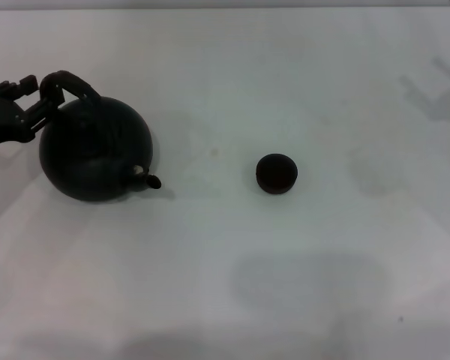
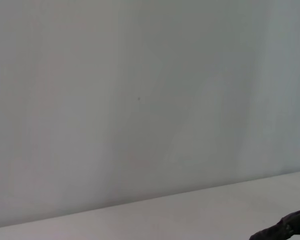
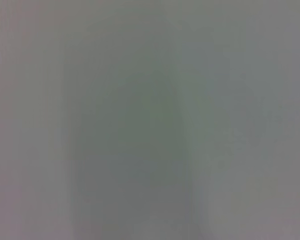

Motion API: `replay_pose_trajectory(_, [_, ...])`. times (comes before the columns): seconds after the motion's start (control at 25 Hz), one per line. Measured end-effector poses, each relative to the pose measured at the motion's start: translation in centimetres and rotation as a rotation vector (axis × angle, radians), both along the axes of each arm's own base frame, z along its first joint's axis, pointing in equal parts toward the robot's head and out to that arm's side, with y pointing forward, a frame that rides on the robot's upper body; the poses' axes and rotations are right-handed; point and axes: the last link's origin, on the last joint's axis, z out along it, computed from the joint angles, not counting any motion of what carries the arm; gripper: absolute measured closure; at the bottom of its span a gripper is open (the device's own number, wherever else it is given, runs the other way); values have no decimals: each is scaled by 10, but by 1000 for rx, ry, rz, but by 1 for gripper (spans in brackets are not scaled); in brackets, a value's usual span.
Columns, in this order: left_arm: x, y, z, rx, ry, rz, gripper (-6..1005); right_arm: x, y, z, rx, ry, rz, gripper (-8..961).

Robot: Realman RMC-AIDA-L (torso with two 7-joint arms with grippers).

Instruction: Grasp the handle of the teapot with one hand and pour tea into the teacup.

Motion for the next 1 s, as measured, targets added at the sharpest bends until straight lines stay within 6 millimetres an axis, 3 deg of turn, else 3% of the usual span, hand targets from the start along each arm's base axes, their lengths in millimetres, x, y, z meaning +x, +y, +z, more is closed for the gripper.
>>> replay_pose_trajectory(0.24, [0,-1,1,17,13,-22,436,-1,1,0,0,0,3,96])
replay_pose_trajectory(0.48, [2,-20,8,77,2,-108,211,-1,1,0,1,-2,4,97])
replay_pose_trajectory(0.8, [-19,-60,21,186,-5,-82,200,6,-6,6,21,-11,-15,97])
replay_pose_trajectory(1.0, [-40,-94,34,393,-19,-14,199,13,-12,8,32,-22,-37,96])
